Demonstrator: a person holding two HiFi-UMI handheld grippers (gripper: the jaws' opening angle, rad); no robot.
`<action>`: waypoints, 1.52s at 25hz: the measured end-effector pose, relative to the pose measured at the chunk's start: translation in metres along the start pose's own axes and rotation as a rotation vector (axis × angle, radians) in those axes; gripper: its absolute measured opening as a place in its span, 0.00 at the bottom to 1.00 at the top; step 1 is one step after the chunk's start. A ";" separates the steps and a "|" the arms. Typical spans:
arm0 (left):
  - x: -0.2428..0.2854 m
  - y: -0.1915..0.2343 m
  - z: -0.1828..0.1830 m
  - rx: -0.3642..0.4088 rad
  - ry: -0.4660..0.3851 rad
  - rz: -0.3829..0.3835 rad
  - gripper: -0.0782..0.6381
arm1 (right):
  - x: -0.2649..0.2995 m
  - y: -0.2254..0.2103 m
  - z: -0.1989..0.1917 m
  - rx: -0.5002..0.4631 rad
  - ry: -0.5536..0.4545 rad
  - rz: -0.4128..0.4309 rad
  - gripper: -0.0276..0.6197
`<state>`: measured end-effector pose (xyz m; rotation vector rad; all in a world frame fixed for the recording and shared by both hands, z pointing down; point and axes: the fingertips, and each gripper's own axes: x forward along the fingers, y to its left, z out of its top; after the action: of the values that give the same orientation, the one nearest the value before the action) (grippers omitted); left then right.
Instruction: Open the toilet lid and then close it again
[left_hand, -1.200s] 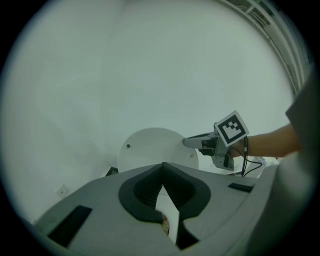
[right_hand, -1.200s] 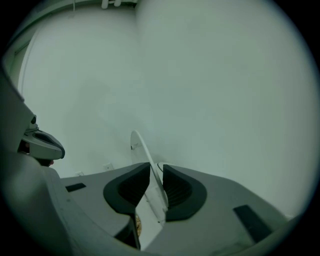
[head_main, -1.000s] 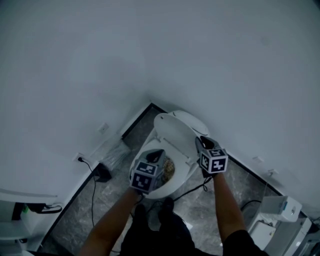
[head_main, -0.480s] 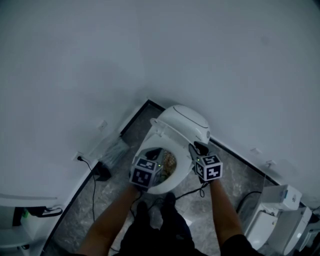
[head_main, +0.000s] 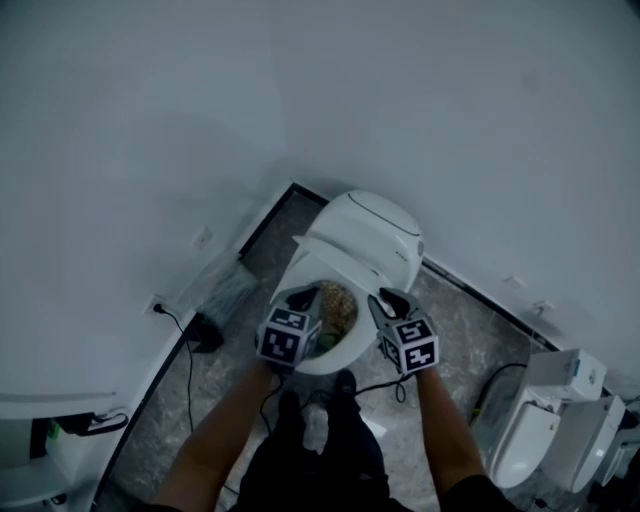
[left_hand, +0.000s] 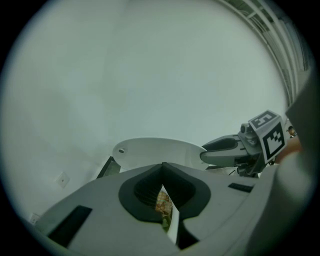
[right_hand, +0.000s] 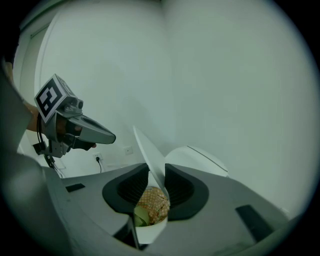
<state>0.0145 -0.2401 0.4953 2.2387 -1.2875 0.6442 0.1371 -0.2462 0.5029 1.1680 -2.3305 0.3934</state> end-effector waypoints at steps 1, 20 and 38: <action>-0.001 0.003 -0.003 -0.002 0.003 0.000 0.12 | 0.000 0.004 -0.003 -0.002 0.004 0.001 0.22; -0.008 0.018 -0.048 0.013 0.047 -0.031 0.12 | -0.007 0.073 -0.043 -0.082 0.071 0.016 0.23; -0.016 0.014 -0.071 0.041 0.056 -0.083 0.12 | -0.022 0.093 -0.035 0.267 -0.032 0.099 0.23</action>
<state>-0.0162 -0.1930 0.5432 2.2777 -1.1578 0.7033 0.0841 -0.1609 0.5172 1.1875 -2.4242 0.7459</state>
